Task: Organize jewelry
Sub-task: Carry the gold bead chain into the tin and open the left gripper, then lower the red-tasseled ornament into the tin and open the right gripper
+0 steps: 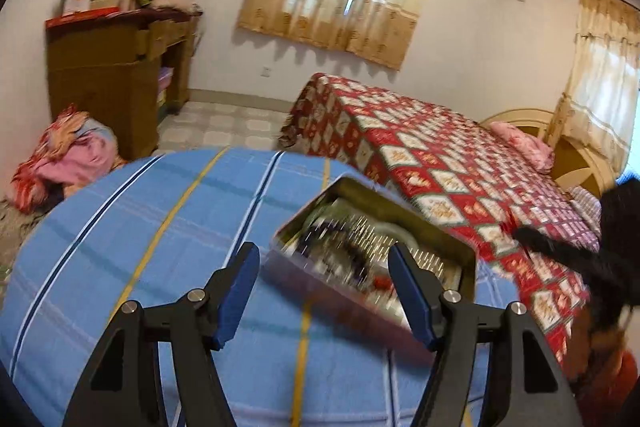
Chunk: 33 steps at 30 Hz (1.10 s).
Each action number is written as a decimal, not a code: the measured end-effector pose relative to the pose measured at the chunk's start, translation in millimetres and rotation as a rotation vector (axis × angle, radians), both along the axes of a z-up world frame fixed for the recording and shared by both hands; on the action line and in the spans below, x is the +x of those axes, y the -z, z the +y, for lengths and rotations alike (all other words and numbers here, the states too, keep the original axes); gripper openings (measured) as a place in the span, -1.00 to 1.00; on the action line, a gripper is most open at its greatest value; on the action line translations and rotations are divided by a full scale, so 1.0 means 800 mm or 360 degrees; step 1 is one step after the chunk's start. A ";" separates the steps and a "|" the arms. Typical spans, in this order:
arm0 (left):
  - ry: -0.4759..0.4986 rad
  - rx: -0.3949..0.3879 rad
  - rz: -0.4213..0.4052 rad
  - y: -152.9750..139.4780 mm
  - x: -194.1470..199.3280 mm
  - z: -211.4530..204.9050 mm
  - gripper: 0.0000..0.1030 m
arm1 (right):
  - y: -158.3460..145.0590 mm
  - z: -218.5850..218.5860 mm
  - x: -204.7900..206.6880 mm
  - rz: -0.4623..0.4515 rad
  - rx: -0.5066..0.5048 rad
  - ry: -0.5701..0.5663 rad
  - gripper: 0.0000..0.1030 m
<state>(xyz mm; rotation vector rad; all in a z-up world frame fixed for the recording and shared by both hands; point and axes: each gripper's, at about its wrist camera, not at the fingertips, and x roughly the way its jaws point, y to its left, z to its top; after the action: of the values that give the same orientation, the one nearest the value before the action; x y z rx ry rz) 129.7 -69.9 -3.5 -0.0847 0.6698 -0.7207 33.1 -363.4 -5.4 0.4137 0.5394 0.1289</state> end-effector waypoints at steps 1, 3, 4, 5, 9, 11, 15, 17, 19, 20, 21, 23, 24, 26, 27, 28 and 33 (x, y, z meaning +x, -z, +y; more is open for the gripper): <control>-0.0006 0.0008 0.0002 0.004 -0.002 0.001 0.30 | 0.004 0.001 0.009 0.0017 -0.0014 -0.0005 -0.82; -0.0022 0.0032 0.0021 0.016 -0.008 0.006 0.30 | 0.018 0.001 0.028 0.0072 -0.0030 -0.0001 -0.82; -0.0028 0.0041 0.0035 0.021 -0.008 0.006 0.30 | 0.024 0.000 0.036 0.0097 -0.0029 -0.0002 -0.82; -0.0030 0.0046 0.0051 0.025 -0.009 0.008 0.30 | 0.031 0.000 0.043 0.0123 -0.0033 -0.0004 -0.82; -0.0031 0.0032 0.0097 0.035 -0.005 0.007 0.30 | 0.048 0.002 0.055 0.0196 -0.0058 0.0023 -0.82; -0.0014 0.0011 0.0109 0.037 -0.003 0.006 0.30 | 0.054 0.002 0.058 0.0220 -0.0058 0.0028 -0.82; -0.0001 0.0037 0.0069 0.038 -0.006 0.004 0.30 | 0.057 0.004 0.066 0.0258 -0.0124 0.0068 -0.74; 0.0003 0.0042 0.0061 0.039 -0.007 0.004 0.30 | 0.058 0.004 0.067 0.0273 -0.0151 0.0099 -0.71; 0.0005 0.0038 0.0070 0.040 -0.007 0.004 0.30 | 0.055 0.002 0.062 0.0255 -0.0147 0.0127 -0.25; 0.0004 0.0037 0.0074 0.041 -0.007 0.005 0.30 | 0.052 0.002 0.059 0.0243 -0.0129 0.0125 -0.04; 0.0001 0.0039 0.0080 0.042 -0.006 0.005 0.30 | 0.049 0.002 0.054 0.0218 -0.0087 0.0107 0.23; -0.0011 0.0045 0.0089 0.042 -0.007 0.006 0.30 | 0.041 0.006 0.042 0.0188 -0.0091 0.0150 0.36; -0.0014 0.0045 0.0089 0.041 -0.008 0.006 0.30 | 0.036 0.008 0.033 0.0171 -0.0096 0.0167 0.36; -0.0020 0.0058 0.0088 0.039 -0.011 0.005 0.30 | 0.030 0.010 0.017 0.0149 -0.0074 0.0198 0.36; -0.0023 0.0069 0.0084 0.037 -0.013 0.005 0.30 | 0.027 0.011 0.008 0.0144 -0.0063 0.0228 0.36; -0.0025 0.0082 0.0077 0.035 -0.016 0.004 0.30 | 0.026 0.010 -0.004 0.0140 -0.0044 0.0272 0.36; -0.0074 0.0171 0.0030 0.025 -0.035 0.002 0.30 | 0.026 0.011 -0.049 0.0191 0.0046 0.0435 0.36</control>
<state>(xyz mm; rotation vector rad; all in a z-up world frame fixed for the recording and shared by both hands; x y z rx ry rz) 101.5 -68.4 -23.2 -0.0087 0.7213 -0.6389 -6.0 -354.3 -25.8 0.5215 0.5940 -0.1517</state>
